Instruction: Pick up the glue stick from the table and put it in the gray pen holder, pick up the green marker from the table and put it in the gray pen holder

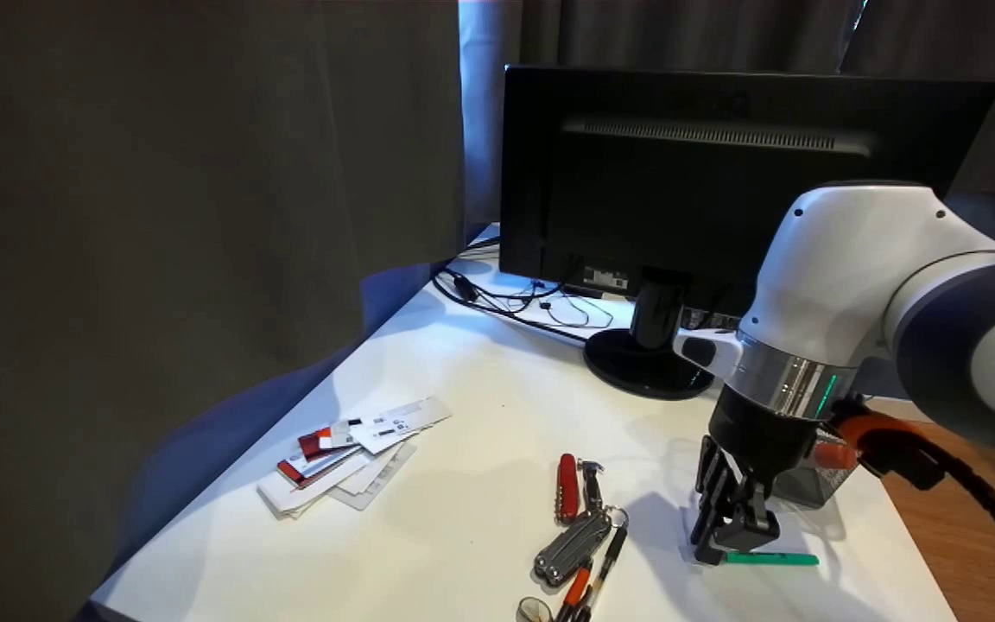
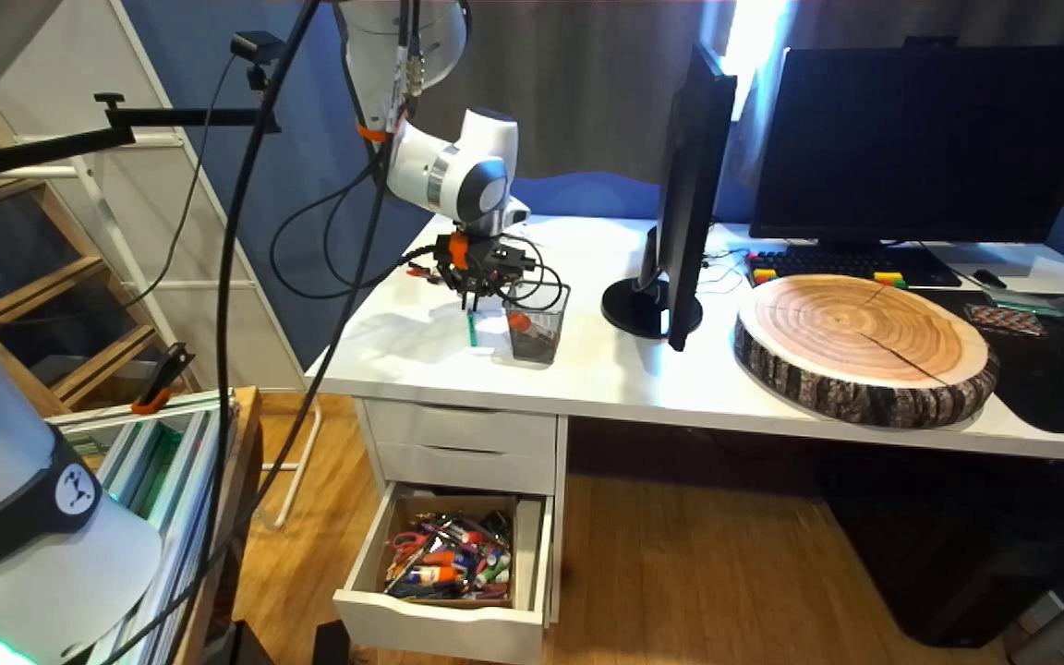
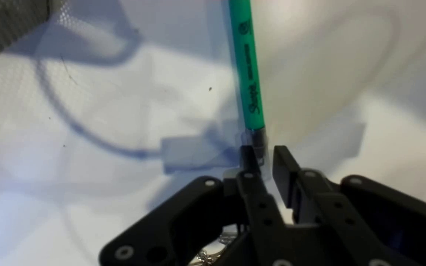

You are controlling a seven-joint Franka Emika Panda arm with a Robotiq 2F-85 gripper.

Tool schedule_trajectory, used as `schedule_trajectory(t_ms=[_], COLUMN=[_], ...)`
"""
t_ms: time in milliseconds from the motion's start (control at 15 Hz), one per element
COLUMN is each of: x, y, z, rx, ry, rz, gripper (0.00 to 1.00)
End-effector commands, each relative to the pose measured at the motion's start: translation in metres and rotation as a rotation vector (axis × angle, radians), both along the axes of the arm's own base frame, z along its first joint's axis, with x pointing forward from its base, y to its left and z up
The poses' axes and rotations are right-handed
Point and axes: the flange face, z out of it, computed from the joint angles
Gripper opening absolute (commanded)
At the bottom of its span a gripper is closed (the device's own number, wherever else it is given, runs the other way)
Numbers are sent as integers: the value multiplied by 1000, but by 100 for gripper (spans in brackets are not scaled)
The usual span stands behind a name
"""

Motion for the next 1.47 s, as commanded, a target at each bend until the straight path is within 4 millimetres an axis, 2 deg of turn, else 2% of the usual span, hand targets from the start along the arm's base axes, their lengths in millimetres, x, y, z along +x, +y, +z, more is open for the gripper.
schedule_trajectory(t_ms=[0, 200, 267, 333, 467, 533, 800, 933, 1000, 1133, 1400], x=[5, 5, 5, 6, 6, 7, 11, 13, 14, 15, 20], y=[5, 4, 3, 2, 0, -1, -3, -2, -2, -2, -6], z=[-3, -5, -6, -7, -10, -11, -10, 1, 7, 24, 77], rx=[-4, -9, -9, -9, -12, -12, -14, -4, 1, 7, 61], ry=[7, 8, 7, 6, 6, 5, -7, -15, -21, -36, -94], rz=[18, 23, 25, 29, 33, 36, 38, 29, 22, 8, -23], gripper=[47, 66, 65, 58, 33, 31, 3, 0, 4, 4, 4])
